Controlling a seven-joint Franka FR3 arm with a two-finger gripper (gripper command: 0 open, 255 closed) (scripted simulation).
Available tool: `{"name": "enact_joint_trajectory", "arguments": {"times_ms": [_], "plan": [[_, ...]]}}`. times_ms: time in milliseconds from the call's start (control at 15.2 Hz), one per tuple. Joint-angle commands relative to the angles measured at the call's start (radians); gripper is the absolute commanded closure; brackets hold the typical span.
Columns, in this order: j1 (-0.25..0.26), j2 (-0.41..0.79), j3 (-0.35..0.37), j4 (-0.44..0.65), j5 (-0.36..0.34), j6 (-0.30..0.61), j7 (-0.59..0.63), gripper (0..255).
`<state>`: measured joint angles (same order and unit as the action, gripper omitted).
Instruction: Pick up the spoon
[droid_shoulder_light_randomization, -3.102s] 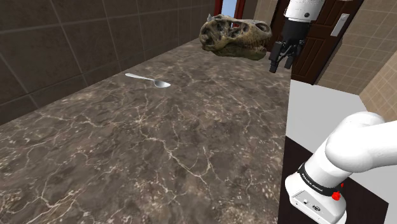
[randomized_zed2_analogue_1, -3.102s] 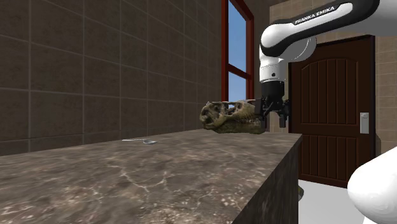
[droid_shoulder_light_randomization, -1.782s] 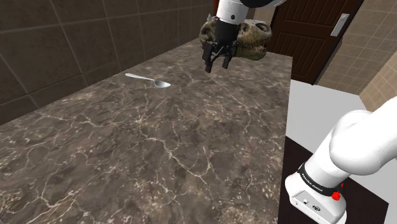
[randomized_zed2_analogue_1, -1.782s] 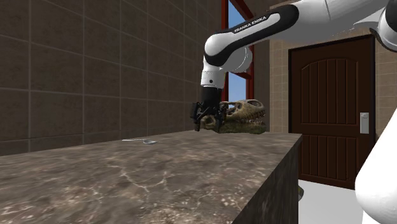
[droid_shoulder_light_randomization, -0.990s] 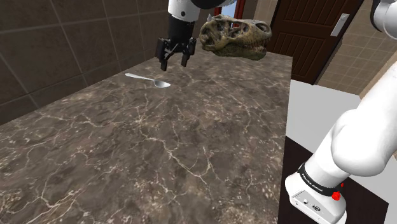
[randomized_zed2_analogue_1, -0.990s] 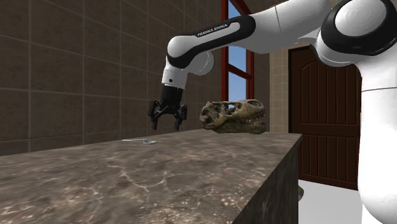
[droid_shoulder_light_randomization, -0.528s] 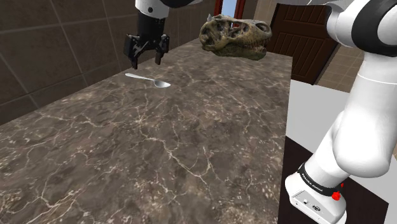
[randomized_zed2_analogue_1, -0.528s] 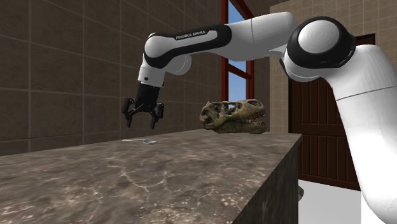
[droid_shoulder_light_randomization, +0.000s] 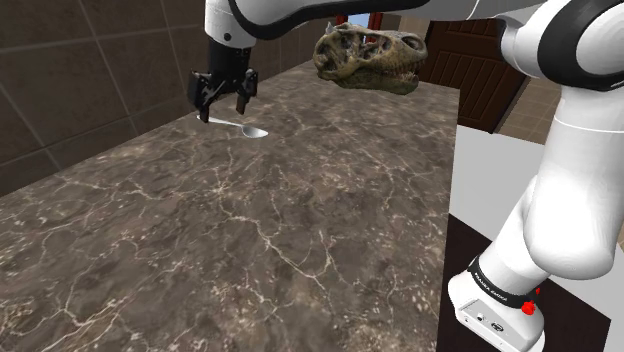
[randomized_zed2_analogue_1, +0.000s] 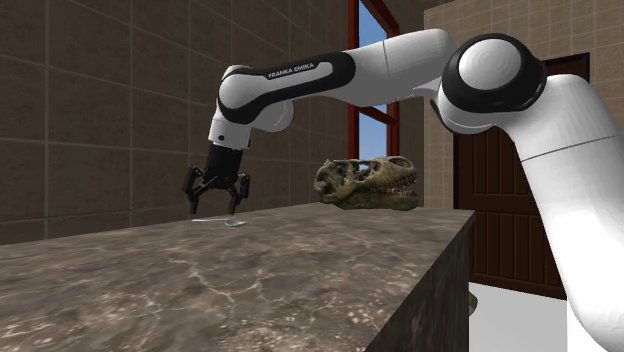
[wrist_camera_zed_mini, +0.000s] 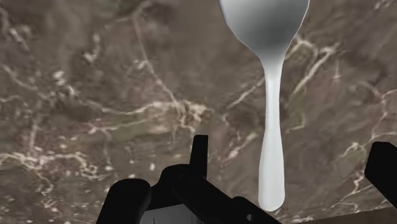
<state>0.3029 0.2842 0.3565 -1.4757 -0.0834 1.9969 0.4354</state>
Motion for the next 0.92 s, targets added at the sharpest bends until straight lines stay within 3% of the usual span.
{"name": "enact_joint_trajectory", "arguments": {"times_ms": [0, 66, 132, 858], "plan": [[-0.003, -0.007, 0.000, -0.031, 0.003, 0.024, -0.001, 0], [-0.003, -0.007, 0.000, -0.031, 0.003, 0.024, -0.001, 0], [-0.004, -0.009, 0.000, -0.033, 0.003, 0.025, -0.002, 255], [-0.002, -0.007, 0.000, -0.003, 0.003, -0.003, -0.001, 255]]}}
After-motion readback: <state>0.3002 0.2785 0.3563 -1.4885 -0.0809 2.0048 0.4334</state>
